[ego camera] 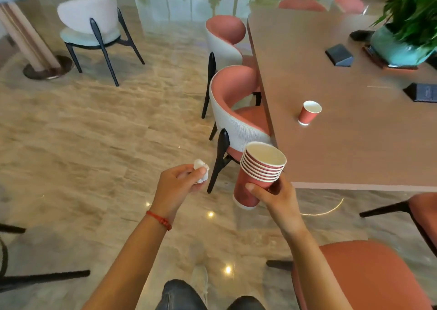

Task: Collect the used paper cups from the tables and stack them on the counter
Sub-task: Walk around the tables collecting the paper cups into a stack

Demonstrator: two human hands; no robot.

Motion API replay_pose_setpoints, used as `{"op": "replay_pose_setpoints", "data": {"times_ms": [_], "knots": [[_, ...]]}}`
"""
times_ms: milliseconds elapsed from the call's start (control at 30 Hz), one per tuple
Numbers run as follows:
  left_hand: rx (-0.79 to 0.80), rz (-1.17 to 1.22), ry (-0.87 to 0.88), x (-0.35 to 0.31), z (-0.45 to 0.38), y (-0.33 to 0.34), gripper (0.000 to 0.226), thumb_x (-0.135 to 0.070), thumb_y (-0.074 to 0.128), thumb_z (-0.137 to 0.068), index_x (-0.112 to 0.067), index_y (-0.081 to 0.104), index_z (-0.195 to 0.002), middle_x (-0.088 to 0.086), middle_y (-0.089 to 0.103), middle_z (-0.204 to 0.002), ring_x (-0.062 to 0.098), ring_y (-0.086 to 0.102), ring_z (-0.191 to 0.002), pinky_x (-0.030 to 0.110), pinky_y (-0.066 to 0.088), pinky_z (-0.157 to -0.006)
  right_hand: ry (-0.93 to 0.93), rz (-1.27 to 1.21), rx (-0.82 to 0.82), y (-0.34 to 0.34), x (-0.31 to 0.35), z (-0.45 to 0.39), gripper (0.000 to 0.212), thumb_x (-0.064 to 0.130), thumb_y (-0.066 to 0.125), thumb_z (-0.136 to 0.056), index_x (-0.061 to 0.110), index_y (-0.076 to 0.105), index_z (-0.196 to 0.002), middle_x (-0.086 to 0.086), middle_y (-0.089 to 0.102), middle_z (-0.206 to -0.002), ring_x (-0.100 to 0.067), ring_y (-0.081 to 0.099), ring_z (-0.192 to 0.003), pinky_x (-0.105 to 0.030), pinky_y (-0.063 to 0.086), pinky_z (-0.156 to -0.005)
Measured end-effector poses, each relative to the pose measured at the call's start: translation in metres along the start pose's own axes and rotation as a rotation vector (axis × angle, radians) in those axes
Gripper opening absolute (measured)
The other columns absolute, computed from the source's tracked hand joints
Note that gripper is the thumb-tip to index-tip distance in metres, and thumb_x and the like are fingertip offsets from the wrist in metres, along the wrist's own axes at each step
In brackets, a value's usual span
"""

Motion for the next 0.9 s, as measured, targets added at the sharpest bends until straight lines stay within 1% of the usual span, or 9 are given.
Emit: {"op": "replay_pose_setpoints", "data": {"times_ms": [67, 167, 300, 400, 467, 633, 700, 833, 900], "knots": [[0.023, -0.016, -0.015, -0.006, -0.029, 0.013, 0.004, -0.011, 0.068, -0.079, -0.010, 0.072, -0.082, 0.004, 0.073, -0.082, 0.012, 0.070, -0.078, 0.027, 0.058, -0.073, 0.009, -0.014, -0.034, -0.005, -0.001, -0.022, 0.051, 0.021, 0.078, -0.063, 0.028, 0.057, -0.108, 0.004, 0.068, -0.103, -0.008, 0.065, -0.097, -0.019, 0.053, -0.075], [0.094, -0.007, -0.034, -0.011, -0.064, 0.040, 0.007, -0.009, 0.067, -0.080, -0.013, 0.072, -0.077, 0.000, 0.074, -0.074, 0.011, 0.070, -0.072, 0.022, 0.057, -0.066, 0.021, -0.003, -0.094, -0.019, -0.006, -0.048, 0.059, 0.021, 0.084, -0.063, 0.021, 0.057, -0.115, 0.004, 0.069, -0.104, -0.007, 0.065, -0.096, -0.016, 0.052, -0.074], [0.168, -0.040, -0.046, -0.016, -0.109, 0.079, 0.013, -0.008, 0.068, -0.079, -0.018, 0.072, -0.072, -0.003, 0.074, -0.070, 0.012, 0.070, -0.070, 0.019, 0.055, -0.061, 0.013, 0.021, -0.195, -0.049, -0.010, -0.083, 0.061, 0.022, 0.078, -0.064, 0.009, 0.056, -0.119, 0.002, 0.070, -0.103, -0.008, 0.066, -0.093, -0.016, 0.051, -0.072], [0.217, -0.043, -0.050, -0.019, -0.139, 0.112, 0.010, -0.009, 0.068, -0.079, -0.015, 0.072, -0.072, -0.002, 0.073, -0.069, 0.011, 0.070, -0.068, 0.019, 0.054, -0.059, 0.008, 0.037, -0.242, -0.075, -0.012, -0.109, 0.062, 0.025, 0.082, -0.062, 0.007, 0.057, -0.116, 0.005, 0.071, -0.094, -0.006, 0.067, -0.082, -0.014, 0.050, -0.066], [0.261, -0.052, -0.043, -0.020, -0.157, 0.139, 0.012, -0.009, 0.068, -0.079, -0.016, 0.073, -0.071, 0.001, 0.073, -0.070, 0.014, 0.070, -0.068, 0.020, 0.055, -0.061, 0.010, 0.042, -0.283, -0.096, -0.015, -0.125, 0.058, 0.024, 0.086, -0.062, 0.009, 0.059, -0.111, 0.008, 0.071, -0.085, -0.003, 0.066, -0.075, -0.014, 0.049, -0.062], [0.357, -0.089, -0.038, -0.025, -0.201, 0.212, 0.011, -0.007, 0.067, -0.080, -0.012, 0.073, -0.072, 0.001, 0.072, -0.067, 0.017, 0.069, -0.069, 0.021, 0.055, -0.061, 0.003, 0.025, -0.386, -0.153, -0.018, -0.168, 0.044, 0.013, 0.080, -0.066, 0.022, 0.059, -0.104, 0.014, 0.072, -0.091, -0.001, 0.066, -0.085, -0.013, 0.050, -0.069], [0.377, -0.105, -0.043, -0.027, -0.218, 0.237, 0.012, -0.009, 0.068, -0.079, -0.014, 0.074, -0.071, 0.001, 0.072, -0.071, 0.017, 0.069, -0.073, 0.022, 0.056, -0.063, 0.008, 0.027, -0.417, -0.173, -0.019, -0.184, 0.043, 0.012, 0.079, -0.068, 0.024, 0.059, -0.104, 0.015, 0.072, -0.092, -0.001, 0.066, -0.085, -0.013, 0.050, -0.069], [0.427, -0.154, -0.049, -0.029, -0.247, 0.279, 0.006, -0.012, 0.069, -0.080, -0.011, 0.074, -0.077, 0.001, 0.072, -0.075, 0.020, 0.068, -0.081, 0.028, 0.056, -0.075, 0.017, 0.029, -0.473, -0.205, -0.020, -0.214, 0.045, 0.006, 0.079, -0.071, 0.026, 0.058, -0.105, 0.017, 0.071, -0.092, -0.001, 0.067, -0.085, -0.013, 0.050, -0.068], [0.459, -0.174, -0.067, -0.027, -0.259, 0.297, 0.005, -0.012, 0.068, -0.080, -0.010, 0.073, -0.080, 0.004, 0.073, -0.079, 0.019, 0.069, -0.080, 0.027, 0.057, -0.073, 0.023, 0.030, -0.505, -0.217, -0.020, -0.225, 0.047, 0.009, 0.080, -0.070, 0.026, 0.057, -0.108, 0.015, 0.071, -0.093, -0.001, 0.066, -0.088, -0.012, 0.050, -0.069]]}}
Point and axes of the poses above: each hand's wrist, its own z-axis away from the middle knuckle, its own y-axis out of the palm, x = y × z, the point moved 10 cm from there along -z, towards the middle knuckle
